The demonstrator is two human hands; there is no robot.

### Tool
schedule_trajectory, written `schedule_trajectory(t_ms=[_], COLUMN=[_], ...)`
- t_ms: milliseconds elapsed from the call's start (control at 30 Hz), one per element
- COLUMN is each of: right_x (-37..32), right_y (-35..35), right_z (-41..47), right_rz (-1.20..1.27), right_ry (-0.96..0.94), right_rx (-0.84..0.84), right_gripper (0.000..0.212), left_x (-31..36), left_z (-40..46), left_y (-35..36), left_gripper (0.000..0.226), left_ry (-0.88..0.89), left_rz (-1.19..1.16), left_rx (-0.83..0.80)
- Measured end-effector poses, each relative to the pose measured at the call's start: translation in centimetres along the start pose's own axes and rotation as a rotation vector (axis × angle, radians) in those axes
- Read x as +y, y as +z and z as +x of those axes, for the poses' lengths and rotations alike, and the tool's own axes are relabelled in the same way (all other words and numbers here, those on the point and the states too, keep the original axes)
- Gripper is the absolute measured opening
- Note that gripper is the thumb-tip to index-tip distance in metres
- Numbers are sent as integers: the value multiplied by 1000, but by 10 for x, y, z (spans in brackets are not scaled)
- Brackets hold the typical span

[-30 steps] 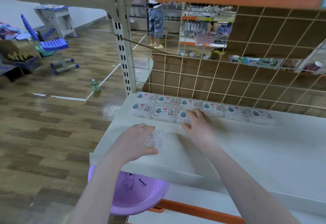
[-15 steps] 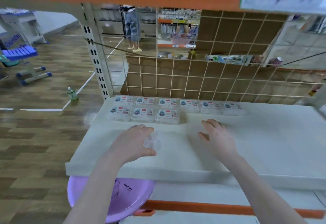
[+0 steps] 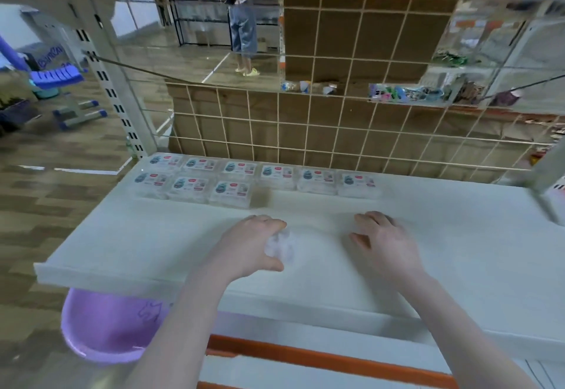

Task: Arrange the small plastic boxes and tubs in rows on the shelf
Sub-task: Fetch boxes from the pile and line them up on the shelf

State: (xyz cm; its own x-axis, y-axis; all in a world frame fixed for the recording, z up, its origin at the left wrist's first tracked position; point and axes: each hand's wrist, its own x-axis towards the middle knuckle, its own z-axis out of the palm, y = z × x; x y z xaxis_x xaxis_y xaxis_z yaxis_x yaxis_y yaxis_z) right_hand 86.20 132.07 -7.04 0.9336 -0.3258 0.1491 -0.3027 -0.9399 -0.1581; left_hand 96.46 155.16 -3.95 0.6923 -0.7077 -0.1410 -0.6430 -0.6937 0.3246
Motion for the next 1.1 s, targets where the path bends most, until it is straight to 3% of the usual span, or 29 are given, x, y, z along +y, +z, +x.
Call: schedule_trajectory(t_ms=[200,400,600,800,967,1100], right_x=[2,5,5,7,7,6], right_y=[5,9,9,10,11,11], right_z=[-11,-11,-12,-10,-10,-11], right_rz=[101,130,147,160,160,159], right_ry=[-47,-61,-75,-82,-74,-69], right_rx=[117,155,179,199,204,208], right_gripper=[20,19,24,23,21,21], left_x=[6,10,15,12,12,12], left_z=[-1,1,2,16,23,28], left_y=[2,-11,-29,-42,-35,-28], left_gripper=[81,69,27,29,28,30], left_ry=[-14,11,-20,-48,-16,39], left_rz=[8,-4,-340,-355,-328,-84], left_rx=[-57,-107,-185,-104,59,185])
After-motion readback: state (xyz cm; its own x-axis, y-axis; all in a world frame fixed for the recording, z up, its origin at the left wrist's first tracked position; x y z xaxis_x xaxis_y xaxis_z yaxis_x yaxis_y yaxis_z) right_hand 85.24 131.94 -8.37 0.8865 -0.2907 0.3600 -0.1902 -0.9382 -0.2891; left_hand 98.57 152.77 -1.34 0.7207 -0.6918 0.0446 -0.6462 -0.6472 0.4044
